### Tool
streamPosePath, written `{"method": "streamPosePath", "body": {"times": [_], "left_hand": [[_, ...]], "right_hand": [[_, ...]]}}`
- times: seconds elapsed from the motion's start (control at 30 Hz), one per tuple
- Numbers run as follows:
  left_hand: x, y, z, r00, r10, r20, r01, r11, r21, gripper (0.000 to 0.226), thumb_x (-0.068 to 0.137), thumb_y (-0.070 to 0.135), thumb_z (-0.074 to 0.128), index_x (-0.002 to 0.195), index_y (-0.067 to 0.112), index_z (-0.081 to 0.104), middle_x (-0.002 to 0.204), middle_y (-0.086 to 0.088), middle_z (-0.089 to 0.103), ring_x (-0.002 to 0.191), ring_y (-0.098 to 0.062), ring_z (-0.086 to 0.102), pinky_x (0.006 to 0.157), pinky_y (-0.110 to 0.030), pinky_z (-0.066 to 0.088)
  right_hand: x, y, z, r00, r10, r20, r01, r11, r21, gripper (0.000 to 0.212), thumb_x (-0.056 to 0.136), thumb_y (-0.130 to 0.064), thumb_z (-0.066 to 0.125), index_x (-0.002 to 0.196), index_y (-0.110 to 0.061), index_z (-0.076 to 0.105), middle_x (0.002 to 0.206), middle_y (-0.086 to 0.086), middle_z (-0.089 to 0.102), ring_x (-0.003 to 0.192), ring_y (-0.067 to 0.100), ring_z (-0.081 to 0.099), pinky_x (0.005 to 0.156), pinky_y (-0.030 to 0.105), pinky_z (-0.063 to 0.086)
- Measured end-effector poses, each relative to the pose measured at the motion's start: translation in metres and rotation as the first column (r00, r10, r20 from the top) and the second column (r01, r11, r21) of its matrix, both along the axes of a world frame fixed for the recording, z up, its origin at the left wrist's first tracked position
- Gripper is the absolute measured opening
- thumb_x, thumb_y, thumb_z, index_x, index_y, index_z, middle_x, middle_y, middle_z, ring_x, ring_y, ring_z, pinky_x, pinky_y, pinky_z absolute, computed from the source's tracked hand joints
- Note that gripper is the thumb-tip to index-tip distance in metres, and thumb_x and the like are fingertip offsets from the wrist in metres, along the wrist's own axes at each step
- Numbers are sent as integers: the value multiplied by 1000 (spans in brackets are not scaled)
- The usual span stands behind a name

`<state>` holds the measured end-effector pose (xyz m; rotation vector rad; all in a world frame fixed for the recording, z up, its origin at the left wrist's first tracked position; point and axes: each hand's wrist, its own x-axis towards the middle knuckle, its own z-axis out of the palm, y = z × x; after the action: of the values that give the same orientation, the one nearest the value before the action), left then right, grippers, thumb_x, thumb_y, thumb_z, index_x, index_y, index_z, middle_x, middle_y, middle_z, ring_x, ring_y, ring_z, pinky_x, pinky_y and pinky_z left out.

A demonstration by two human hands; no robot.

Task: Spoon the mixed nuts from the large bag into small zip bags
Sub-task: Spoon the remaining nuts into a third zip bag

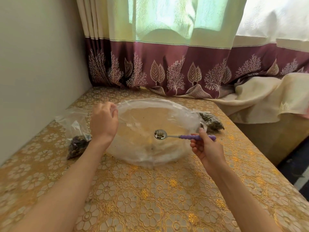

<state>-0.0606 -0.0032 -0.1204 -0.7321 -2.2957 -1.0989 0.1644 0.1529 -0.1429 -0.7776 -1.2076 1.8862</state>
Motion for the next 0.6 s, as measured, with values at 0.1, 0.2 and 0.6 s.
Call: {"method": "streamPosePath", "body": {"times": [0.1, 0.2, 0.6], "left_hand": [[-2, 0, -9, 999, 29, 46, -29, 1000, 1, 19, 94, 20, 50, 108, 10, 60, 106, -14, 57, 96, -27, 52, 76, -34, 41], [-3, 0, -13, 995, -22, 98, 29, 998, -61, 31, 95, 25, 47, 122, 13, 54, 117, -12, 56, 104, -28, 53, 84, -39, 43], [-30, -87, -23, 985, 153, -84, -126, 955, 267, 34, 89, 20, 57, 120, 10, 47, 120, -14, 47, 112, -25, 42, 96, -29, 30]], "right_hand": [[1, -1, 2, 1000, 3, -5, -3, 1000, 3, 36, 96, -26, 52, 78, 3, 62, 69, 13, 72, 47, 8, 56, 43, 15, 47], [-1, -2, 6, 1000, 8, -21, -8, 1000, 14, 35, 97, -26, 51, 80, 3, 62, 67, 11, 72, 48, 8, 56, 43, 15, 47], [-64, -26, 32, 985, 130, -112, -123, 990, 70, 42, 98, -34, 48, 74, -3, 63, 65, 9, 71, 49, 9, 57, 44, 16, 47]]}}
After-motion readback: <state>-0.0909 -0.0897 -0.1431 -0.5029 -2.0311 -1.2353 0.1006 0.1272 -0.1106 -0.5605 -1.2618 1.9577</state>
